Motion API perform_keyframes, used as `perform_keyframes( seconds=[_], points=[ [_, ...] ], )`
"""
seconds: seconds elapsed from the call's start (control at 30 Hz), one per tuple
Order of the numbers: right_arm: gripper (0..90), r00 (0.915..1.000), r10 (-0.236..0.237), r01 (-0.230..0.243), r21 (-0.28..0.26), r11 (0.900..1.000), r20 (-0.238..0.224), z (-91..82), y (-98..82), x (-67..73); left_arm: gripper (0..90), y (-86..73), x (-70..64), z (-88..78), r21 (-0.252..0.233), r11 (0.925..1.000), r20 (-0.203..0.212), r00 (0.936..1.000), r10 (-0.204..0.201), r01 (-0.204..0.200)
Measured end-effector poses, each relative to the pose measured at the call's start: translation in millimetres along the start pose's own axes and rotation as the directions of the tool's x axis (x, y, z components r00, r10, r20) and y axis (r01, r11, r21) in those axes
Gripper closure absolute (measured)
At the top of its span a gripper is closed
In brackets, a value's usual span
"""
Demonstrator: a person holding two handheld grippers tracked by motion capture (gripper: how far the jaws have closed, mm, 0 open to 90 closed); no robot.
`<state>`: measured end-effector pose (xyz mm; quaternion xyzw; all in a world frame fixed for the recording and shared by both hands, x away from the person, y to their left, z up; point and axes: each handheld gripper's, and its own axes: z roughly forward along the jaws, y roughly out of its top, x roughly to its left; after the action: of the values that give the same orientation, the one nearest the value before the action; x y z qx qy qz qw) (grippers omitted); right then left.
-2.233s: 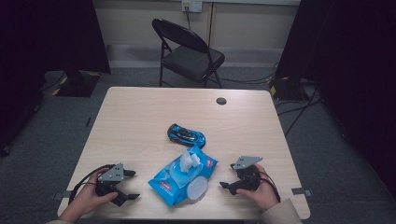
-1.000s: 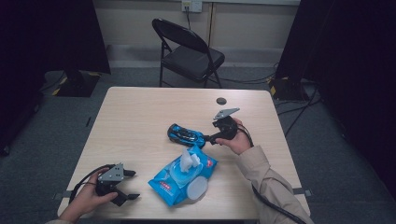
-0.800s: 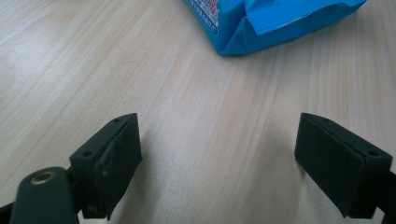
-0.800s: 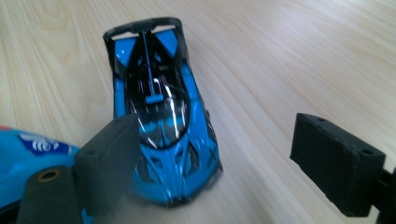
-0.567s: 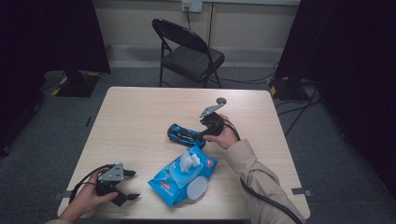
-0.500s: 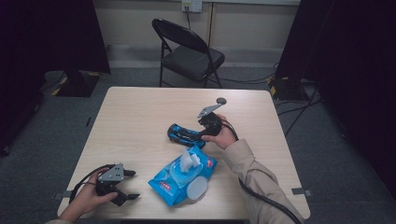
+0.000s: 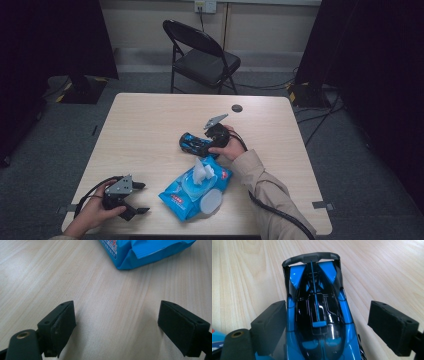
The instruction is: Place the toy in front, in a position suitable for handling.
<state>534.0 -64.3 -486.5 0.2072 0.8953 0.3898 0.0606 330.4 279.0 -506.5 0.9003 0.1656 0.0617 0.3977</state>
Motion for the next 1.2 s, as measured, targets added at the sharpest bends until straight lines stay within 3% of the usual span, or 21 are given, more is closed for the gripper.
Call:
perform_keyframes(
  seconds=[0.07,0.17,0.3,0.63,1.2],
  points=[
    [14.9,1.0000,0.006,-0.006,0.002,1.000,-0.005,2.3,0.9,0.2,14.0,-0.1,0.0,0.3,-0.004,1.0000,0.001,1.0000,-0.001,0.001],
    [14.9,0.9989,-0.045,0.046,0.040,0.998,-0.012,7.3,1.7,2.3,14.0,-0.1,0.0,0.2,-0.003,1.0000,0.000,1.0000,0.000,0.000],
    [16.1,0.9981,-0.057,0.058,0.045,0.997,-0.023,11.6,2.4,4.3,14.0,0.1,0.1,-0.2,0.002,1.0000,0.001,1.0000,0.001,-0.001],
    [20.6,0.9976,-0.053,0.055,0.031,0.998,-0.044,14.8,0.2,4.9,14.0,0.0,0.1,-0.1,0.000,1.0000,0.002,1.0000,0.000,0.000],
    [25.2,0.9982,-0.046,0.048,0.045,0.998,-0.038,16.6,-2.3,3.4,14.0,0.1,0.0,-0.2,0.002,1.0000,0.001,1.0000,0.000,0.000]
  ],
)
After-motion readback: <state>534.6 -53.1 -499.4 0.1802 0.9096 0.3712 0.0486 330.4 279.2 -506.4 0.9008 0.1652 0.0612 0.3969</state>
